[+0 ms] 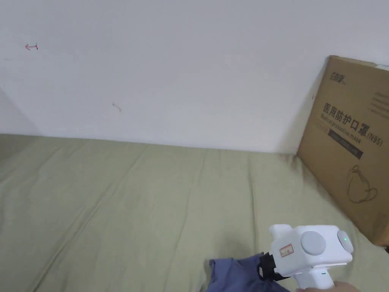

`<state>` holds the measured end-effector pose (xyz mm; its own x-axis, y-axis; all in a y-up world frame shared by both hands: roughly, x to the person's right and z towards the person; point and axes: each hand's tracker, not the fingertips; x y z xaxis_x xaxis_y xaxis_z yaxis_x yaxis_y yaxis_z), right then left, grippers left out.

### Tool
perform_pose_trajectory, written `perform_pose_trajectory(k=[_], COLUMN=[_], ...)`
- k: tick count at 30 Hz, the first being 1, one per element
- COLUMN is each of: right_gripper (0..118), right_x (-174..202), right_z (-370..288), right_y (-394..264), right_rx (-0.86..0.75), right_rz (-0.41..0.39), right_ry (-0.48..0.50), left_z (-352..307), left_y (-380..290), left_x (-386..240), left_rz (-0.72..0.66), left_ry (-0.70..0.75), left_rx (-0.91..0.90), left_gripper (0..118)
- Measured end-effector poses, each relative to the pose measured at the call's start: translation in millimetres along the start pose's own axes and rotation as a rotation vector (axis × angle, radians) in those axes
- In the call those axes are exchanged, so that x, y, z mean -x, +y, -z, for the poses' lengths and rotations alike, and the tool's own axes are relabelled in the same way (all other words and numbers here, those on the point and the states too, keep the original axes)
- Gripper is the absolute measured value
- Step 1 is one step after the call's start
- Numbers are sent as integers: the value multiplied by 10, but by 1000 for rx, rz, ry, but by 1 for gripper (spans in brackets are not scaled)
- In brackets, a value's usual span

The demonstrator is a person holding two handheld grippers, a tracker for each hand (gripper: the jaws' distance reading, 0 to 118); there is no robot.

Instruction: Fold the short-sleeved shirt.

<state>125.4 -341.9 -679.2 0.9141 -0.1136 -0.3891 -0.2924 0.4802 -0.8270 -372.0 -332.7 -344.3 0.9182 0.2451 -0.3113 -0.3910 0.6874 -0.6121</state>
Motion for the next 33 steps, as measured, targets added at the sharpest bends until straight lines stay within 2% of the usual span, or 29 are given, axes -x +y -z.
perform_pose_trajectory(k=[2, 6, 8, 11, 15, 16, 20, 24, 33], right_gripper=[1, 1, 1, 1, 1, 1, 1, 1, 1], right_x=[48, 4, -18, 31, 20, 122, 246, 360, 544], right_z=[-353, -1258, -1707, -2388, -3167, -3359, -3810, -4131, -4341], right_y=[-68, -253, -320, -410, -451, -467, -317, 9, 1148], right_rx=[-93, -246, -315, -406, -530, -554, -610, -669, -745], right_rz=[5, 153, 151, 89, 141, 149, 115, 110, 101], right_ry=[-5, 81, 86, 37, 69, 71, 18, 18, -60], left_z=[-137, -521, -734, -1092, -1531, -1623, -1858, -1975, -1750], left_y=[61, 306, 464, 778, 1247, 1366, 1836, 2310, 3217], left_x=[-49, -226, -322, -479, -640, -686, -777, -833, -1004], left_rz=[12, 84, 119, 159, 185, 207, 232, 228, 282], left_ry=[-19, -68, -92, -120, -166, -164, -164, -159, -61], left_rx=[-31, -126, -178, -256, -350, -372, -409, -429, -472], left_gripper=[2, 2, 2, 2, 2, 2, 2, 2, 2])
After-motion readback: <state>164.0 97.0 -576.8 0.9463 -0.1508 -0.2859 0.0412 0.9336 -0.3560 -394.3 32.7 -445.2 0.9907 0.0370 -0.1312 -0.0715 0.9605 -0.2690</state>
